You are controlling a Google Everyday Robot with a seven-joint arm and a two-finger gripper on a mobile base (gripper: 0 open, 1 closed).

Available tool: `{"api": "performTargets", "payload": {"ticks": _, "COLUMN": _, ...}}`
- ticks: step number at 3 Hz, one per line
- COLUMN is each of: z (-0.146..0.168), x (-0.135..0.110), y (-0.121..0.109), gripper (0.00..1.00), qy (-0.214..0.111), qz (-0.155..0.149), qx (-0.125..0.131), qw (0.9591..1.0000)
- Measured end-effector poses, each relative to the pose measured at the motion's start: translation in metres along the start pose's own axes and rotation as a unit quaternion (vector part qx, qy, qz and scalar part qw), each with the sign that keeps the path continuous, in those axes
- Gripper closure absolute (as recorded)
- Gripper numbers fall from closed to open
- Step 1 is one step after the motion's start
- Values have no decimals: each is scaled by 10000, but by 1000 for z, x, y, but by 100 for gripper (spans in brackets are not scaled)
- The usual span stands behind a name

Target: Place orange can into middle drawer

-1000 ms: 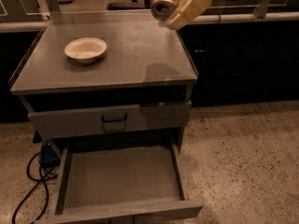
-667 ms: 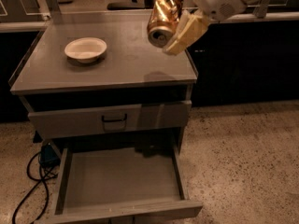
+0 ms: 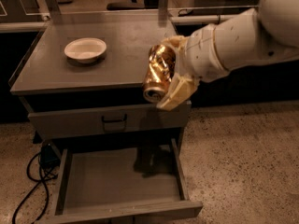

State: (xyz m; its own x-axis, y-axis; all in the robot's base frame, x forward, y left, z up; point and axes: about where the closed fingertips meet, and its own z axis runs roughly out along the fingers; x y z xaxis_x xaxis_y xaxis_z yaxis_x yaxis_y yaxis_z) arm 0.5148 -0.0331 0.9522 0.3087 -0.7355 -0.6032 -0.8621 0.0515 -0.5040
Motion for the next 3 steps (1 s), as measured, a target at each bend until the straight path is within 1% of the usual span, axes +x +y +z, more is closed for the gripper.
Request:
{"api": "performTargets", "payload": {"ticks": 1, "z": 19, "x": 33, "y": 17, "gripper": 100, "qy": 169, "qz": 287, "qx": 259, "qw": 9991}}
{"api": "performTargets", "payload": {"ticks": 2, "z": 21, "x": 39, "y": 10, "gripper": 100, "qy": 220, "qz": 319, "qx": 520, "qw": 9979}}
{"api": "performTargets", "payload": {"ticks": 3, "z": 21, "x": 39, "y": 10, "gripper": 100, "qy": 219, "qz": 320, "qx": 519, "qw": 9979}}
